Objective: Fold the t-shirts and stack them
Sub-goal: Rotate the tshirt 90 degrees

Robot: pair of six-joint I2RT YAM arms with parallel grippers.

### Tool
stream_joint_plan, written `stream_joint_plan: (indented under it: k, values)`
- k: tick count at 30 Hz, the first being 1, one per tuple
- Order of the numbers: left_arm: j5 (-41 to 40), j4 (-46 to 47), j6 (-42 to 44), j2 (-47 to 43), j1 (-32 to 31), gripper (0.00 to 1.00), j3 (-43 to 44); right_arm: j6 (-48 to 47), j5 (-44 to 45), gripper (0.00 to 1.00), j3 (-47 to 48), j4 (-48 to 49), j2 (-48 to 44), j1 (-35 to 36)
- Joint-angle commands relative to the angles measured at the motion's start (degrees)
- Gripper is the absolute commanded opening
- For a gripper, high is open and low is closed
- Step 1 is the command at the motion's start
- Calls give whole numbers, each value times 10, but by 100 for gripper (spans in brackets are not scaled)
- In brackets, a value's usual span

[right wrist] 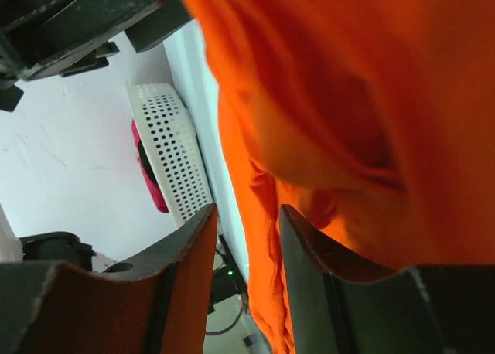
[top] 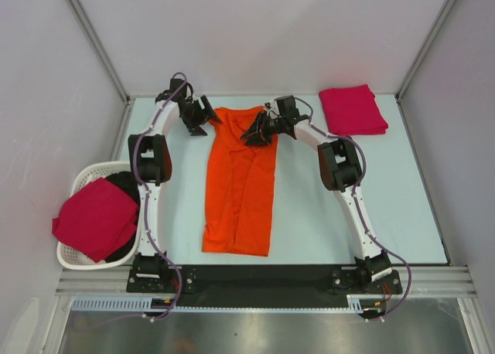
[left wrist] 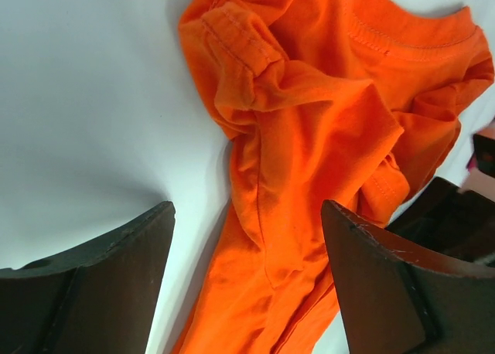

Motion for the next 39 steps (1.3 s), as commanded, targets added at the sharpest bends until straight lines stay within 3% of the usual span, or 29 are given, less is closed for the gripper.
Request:
stream_joint_plan:
  k: [1,6,11,20,33,34,35,39]
  values:
    - [16,11,5,-48,4,83,-15,69,-53,43,-7,88,12,-7]
    - [10,10,10,-52,4,84,-21,-74,23,43,66,-109,11,-3]
    - [9,10,9,-50,3,85,-21,-130,84,43,93,-185,3,2]
    - [9,9,11,-51,3,87,-22,-177,149,42,130,-247,12,17]
    - [15,12,11,-61,3,89,-23,-151,178,38,157,-202,39,32]
    - [16,12,10,-62,3,89,-23,-148,179,37,158,-195,40,33]
    - [18,14,11,-63,3,89,-23,-147,175,26,157,-189,40,34]
    - [20,17,8,-63,3,89,-21,-140,167,1,156,-182,43,36]
